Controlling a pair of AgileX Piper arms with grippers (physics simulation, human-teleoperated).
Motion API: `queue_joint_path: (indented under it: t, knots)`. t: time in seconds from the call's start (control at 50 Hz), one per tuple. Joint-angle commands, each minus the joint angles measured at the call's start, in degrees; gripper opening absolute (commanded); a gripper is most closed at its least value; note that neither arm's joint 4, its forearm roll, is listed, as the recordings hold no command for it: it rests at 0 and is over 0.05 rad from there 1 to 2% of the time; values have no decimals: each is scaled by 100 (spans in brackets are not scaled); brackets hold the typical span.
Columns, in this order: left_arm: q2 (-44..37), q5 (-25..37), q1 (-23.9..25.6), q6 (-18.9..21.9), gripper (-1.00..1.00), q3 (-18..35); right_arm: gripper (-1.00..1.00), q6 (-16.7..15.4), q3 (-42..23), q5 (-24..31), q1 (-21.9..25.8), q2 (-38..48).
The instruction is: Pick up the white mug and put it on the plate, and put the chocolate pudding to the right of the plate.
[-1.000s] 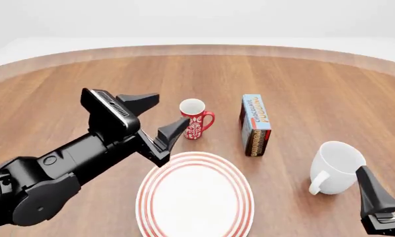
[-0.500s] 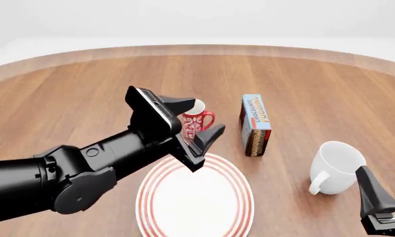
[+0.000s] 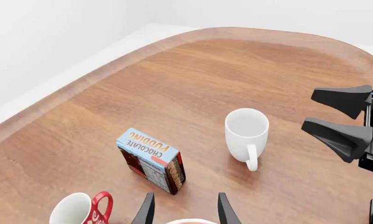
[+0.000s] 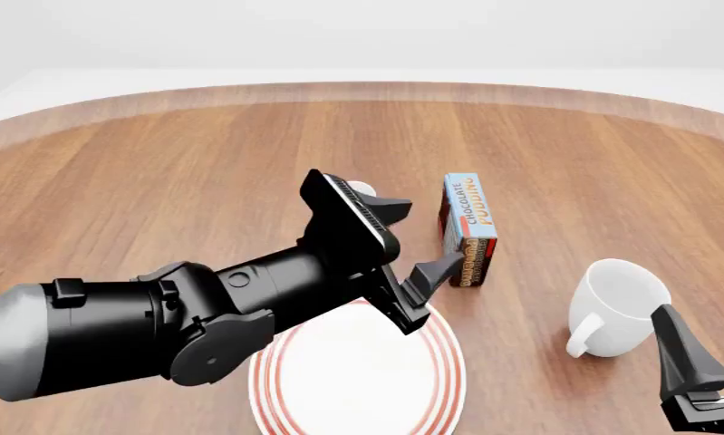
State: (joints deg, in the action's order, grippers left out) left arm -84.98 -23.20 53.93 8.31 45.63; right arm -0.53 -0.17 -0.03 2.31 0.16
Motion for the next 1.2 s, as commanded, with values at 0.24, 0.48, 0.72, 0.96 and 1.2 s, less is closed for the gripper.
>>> queue_joint_path:
  t: [0.24,0.48,0.72,0.96,1.2]
  knots:
    - [-578,185,315,-86,100,469,100,5,-4,2,7,-3]
    - [-819,369,415,-130,100,772,100,10,-2,7,23,-1]
    - [-1106,523,604,-166,100,1035,100,8,0,3,44,-4]
    - [-1348,740,709,-136,100,1368,100,0,-1,-2,66,-5]
    - [-1555,882,774,-192,100,1579,100,8,-2,5,69,1]
